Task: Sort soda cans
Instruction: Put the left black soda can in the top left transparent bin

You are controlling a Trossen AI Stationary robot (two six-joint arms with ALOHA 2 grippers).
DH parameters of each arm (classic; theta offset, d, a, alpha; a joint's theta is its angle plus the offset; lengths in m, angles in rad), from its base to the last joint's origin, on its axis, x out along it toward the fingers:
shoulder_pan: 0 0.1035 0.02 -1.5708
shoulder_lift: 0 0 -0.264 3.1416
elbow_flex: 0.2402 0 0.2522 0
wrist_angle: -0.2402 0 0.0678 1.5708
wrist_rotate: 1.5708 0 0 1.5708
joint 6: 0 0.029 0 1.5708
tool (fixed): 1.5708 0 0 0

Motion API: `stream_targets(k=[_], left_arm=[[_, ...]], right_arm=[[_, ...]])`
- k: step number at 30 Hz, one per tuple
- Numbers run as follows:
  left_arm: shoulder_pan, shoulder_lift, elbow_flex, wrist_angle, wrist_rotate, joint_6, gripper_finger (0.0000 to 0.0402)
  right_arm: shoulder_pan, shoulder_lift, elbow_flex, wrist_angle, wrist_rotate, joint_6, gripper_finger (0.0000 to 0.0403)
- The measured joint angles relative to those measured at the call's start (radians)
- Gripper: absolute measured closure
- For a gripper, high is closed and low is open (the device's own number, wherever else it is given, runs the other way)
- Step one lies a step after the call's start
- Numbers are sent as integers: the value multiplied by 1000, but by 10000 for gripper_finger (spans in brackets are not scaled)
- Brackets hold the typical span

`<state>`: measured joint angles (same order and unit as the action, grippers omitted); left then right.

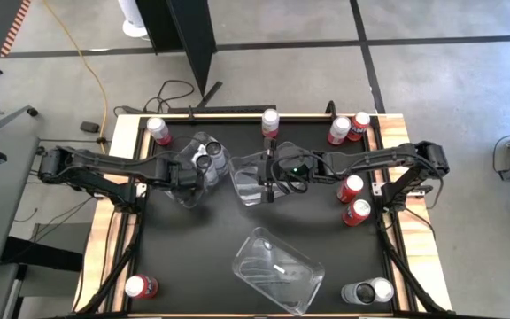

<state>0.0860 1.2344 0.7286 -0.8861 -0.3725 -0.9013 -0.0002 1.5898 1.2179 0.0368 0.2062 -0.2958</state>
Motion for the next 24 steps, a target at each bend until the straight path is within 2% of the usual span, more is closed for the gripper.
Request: stream_targets(k=[5,8,24], left_arm=[[0,0,-36,19,52,-24,401],[1,0,-58,21,49,-31,401],[0,0,-63,70,-149,-37,401]], right_arm=[[0,0,0,1,0,0,290],[0,0,0,1,0,0,290],[0,0,0,1,0,0,290]])
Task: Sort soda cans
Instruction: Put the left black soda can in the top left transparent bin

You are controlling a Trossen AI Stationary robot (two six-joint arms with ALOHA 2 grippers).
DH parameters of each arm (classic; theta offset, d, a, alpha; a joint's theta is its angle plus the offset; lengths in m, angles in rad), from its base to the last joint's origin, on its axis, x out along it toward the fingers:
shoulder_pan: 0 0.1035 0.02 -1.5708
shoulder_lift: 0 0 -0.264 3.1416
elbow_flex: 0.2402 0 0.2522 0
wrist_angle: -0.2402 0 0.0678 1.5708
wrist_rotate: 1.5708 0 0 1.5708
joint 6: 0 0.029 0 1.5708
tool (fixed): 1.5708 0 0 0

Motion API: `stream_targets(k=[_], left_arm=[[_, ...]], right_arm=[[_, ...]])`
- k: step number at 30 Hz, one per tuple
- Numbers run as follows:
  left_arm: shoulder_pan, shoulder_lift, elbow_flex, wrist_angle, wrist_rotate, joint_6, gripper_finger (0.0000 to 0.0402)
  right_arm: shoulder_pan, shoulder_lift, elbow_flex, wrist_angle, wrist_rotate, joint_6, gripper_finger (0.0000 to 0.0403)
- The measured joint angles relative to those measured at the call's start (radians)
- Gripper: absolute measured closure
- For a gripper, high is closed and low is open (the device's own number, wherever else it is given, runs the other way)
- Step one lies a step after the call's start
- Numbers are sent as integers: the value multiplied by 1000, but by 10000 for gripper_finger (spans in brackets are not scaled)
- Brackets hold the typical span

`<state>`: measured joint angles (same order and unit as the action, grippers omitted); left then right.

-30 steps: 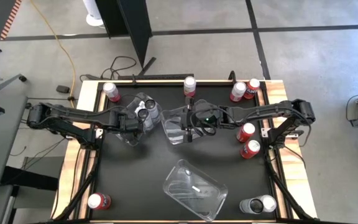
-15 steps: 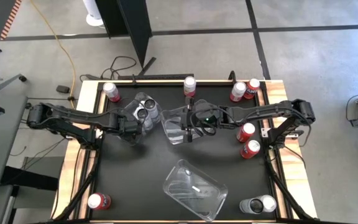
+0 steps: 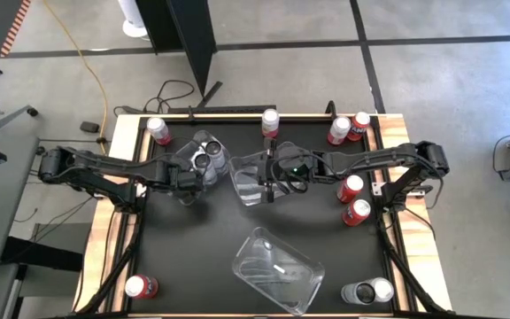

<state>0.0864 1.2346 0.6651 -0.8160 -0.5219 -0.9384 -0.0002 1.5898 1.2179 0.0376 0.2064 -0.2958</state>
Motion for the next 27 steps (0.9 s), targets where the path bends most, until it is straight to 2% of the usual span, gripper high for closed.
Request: stream_targets(k=[16,27], left_arm=[[0,0,0,72,-13,18,401],[0,0,0,73,-71,15,401]], right_arm=[[0,0,0,0,0,2,290],[0,0,0,-8,0,10,290]])
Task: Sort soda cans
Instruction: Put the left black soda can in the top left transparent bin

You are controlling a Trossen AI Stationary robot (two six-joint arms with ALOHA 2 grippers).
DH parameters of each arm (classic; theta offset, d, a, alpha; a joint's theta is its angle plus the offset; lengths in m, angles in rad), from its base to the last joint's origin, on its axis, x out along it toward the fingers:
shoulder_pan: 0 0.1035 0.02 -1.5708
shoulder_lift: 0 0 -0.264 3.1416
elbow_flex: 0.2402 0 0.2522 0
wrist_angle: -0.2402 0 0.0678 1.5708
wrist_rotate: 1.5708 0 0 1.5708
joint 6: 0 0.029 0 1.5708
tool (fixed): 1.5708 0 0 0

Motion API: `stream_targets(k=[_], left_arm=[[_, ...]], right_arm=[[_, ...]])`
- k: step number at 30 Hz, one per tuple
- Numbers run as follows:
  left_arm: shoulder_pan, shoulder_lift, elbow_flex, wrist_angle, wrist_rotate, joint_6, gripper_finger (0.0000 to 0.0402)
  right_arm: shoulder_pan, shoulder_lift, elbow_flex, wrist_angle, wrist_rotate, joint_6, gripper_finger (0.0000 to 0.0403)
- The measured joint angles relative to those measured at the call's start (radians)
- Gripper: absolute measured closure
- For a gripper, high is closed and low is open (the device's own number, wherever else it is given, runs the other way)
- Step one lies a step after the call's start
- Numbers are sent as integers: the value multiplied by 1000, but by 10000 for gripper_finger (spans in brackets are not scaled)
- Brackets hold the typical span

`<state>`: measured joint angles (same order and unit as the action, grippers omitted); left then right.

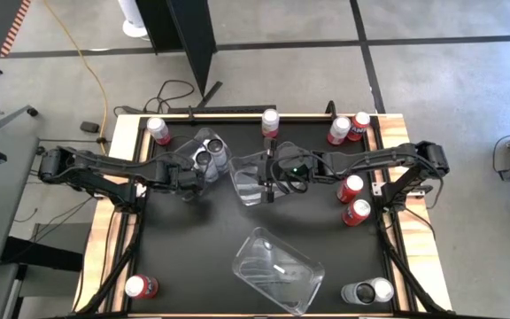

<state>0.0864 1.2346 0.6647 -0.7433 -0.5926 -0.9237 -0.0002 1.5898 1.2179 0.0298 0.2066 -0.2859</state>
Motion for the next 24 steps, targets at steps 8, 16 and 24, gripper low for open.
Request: stream_targets(k=[8,16,24], left_arm=[[0,0,0,19,-42,-3,401],[0,0,1,57,-83,7,401],[0,0,2,67,-131,7,401]], right_arm=[[0,0,0,0,0,0,290],[0,0,0,0,0,-1,290],[0,0,0,0,0,-3,290]])
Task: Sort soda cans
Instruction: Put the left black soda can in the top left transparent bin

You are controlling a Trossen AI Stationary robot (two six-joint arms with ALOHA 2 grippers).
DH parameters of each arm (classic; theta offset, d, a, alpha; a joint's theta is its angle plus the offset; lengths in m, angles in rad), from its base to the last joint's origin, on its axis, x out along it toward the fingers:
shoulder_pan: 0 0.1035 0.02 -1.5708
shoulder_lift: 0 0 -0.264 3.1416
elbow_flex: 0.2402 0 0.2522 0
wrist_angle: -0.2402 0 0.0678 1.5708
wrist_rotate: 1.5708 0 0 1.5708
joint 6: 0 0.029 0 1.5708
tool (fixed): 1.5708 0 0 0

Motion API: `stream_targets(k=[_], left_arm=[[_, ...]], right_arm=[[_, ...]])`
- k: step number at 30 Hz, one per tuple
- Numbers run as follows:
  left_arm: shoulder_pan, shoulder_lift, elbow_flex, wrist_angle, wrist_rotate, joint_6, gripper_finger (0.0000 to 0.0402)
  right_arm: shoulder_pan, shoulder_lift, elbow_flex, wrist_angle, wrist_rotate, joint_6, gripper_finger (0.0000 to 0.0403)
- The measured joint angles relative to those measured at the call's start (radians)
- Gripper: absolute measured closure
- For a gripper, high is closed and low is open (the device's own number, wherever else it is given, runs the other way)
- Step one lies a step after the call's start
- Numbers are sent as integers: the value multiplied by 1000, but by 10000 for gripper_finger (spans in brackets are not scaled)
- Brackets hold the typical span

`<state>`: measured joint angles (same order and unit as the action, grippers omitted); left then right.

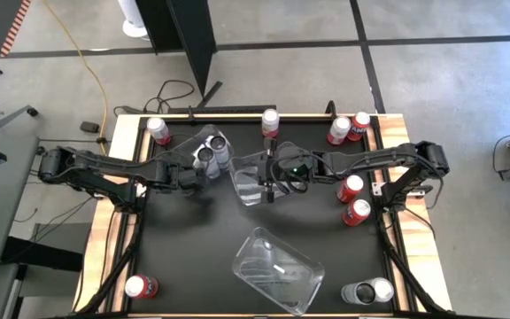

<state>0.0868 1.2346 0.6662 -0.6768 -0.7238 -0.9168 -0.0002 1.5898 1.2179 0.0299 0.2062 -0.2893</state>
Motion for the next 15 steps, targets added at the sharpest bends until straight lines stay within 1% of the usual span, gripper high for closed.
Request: stream_targets(k=[8,15], left_arm=[[0,0,0,33,-38,17,401],[18,0,0,61,-49,41,401]], right_arm=[[0,0,0,0,0,0,290],[5,0,0,0,0,1,290]])
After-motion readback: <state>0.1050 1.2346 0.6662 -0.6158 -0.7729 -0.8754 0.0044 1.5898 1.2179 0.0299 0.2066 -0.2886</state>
